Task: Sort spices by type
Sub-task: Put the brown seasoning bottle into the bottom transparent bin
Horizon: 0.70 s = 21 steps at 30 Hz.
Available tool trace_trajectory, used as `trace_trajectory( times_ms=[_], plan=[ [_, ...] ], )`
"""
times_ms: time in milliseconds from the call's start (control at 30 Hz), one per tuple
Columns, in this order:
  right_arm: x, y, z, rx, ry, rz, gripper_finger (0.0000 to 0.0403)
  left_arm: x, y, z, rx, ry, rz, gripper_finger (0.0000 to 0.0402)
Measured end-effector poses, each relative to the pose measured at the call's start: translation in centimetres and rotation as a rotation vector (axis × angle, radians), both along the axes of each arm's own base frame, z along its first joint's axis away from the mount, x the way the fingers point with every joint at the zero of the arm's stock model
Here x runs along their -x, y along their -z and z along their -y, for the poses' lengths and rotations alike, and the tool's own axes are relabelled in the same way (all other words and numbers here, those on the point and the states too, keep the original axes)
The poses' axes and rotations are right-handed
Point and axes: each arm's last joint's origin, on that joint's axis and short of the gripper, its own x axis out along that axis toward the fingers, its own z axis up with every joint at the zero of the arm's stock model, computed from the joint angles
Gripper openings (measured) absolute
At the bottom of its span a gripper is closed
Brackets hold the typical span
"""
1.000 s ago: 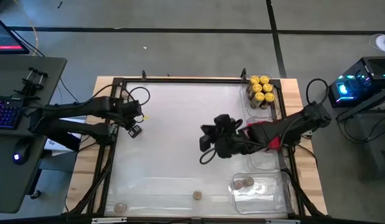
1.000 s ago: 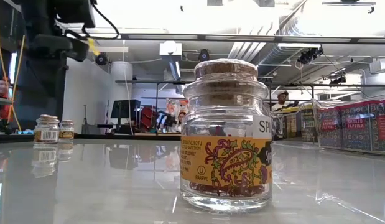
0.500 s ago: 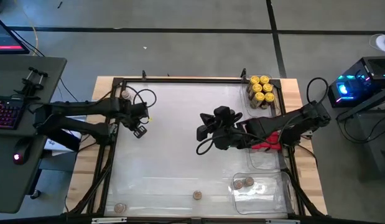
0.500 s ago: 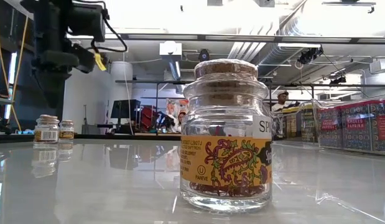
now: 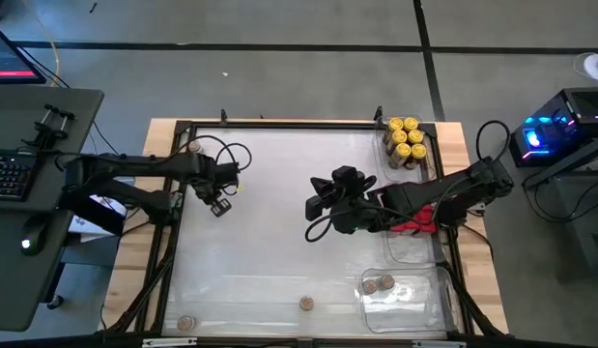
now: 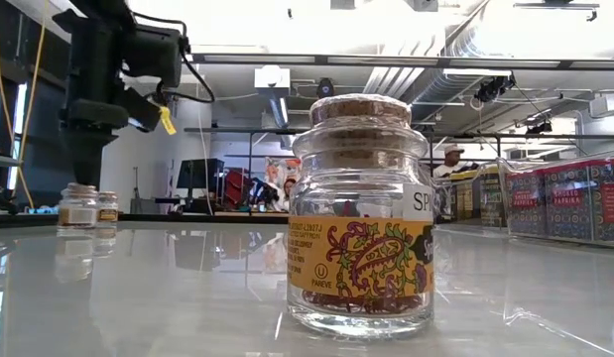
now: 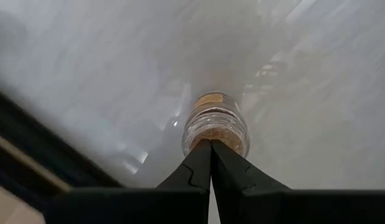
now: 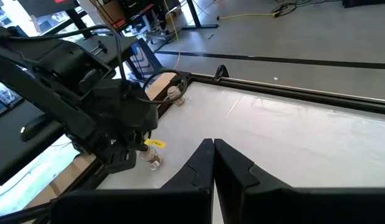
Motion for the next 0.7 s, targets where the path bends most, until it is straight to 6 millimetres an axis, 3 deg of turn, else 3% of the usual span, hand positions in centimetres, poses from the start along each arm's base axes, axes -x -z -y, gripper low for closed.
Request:
trace_trajectory(
  times_ms=[133,400,600,700],
  plan=[
    [0.1,-0.1,-0.6,0.0,-0.018,0.005,0.0001,-1.5,0.4,-0.2,-0.001,0.004,0.102,0.0],
    [1.4,-0.9,-3.0,0.003,-0.078,0.039,0.0,-6.9,1.2,0.4,0.05,0.05,0.5,0.0],
    [2.3,-2.6,-4.8,0.037,-0.122,0.069,0.0,-11.5,4.3,2.0,0.112,0.089,0.64,0.0],
    [2.7,-3.5,-5.4,0.063,-0.122,0.083,0.0,-13.9,4.9,3.5,0.182,0.124,0.718,0.0]
  ],
)
